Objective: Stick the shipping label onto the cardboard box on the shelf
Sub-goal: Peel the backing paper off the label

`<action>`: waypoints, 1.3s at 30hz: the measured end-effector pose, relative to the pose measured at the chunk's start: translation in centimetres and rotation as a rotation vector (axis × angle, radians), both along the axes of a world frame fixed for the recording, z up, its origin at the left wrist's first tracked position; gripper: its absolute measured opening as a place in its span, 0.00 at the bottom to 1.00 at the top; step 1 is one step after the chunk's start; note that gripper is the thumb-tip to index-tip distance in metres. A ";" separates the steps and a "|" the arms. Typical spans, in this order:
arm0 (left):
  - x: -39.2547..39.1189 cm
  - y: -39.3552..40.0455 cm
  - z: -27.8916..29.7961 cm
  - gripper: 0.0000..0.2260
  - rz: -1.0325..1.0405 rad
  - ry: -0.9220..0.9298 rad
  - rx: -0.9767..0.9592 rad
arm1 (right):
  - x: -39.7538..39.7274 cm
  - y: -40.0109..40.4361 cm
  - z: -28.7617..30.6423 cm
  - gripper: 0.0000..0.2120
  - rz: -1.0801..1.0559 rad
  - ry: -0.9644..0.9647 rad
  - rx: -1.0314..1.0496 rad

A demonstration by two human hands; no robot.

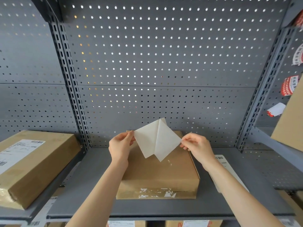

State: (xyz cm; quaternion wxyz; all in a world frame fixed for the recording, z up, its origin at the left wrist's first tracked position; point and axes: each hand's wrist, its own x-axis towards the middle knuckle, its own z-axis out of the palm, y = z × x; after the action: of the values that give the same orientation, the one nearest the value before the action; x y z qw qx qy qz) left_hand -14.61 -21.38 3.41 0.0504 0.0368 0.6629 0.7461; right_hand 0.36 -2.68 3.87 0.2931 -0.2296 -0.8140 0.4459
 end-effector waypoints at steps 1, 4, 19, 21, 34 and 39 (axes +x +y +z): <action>0.0 0.0 -0.1 0.06 0.010 -0.004 0.001 | 0.1 0.1 0.0 0.06 -0.007 -0.001 -0.001; -0.1 0.0 -0.3 0.07 0.027 -0.005 -0.002 | 0.3 0.6 -0.2 0.06 -0.036 0.002 -0.021; -0.6 0.3 -0.2 0.05 0.011 0.016 0.044 | 0.2 0.6 0.1 0.06 -0.012 -0.004 -0.114; -0.5 0.3 -0.1 0.05 0.007 0.028 0.055 | -0.1 0.3 0.2 0.06 0.007 -0.008 -0.125; 0.4 -0.1 0.8 0.07 -0.108 0.097 0.087 | -2.9 -2.1 0.8 0.20 0.043 -0.020 -0.223; 0.6 -0.1 1.0 0.07 -0.148 0.118 0.088 | -4.2 -3.8 1.0 0.15 -0.012 -0.037 -0.159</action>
State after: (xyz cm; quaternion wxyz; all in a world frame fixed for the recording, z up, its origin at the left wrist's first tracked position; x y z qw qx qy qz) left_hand -14.01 -21.47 4.38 0.0647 0.1316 0.6267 0.7653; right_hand -3.81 -6.43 4.91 0.2616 -0.2650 -0.7799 0.5031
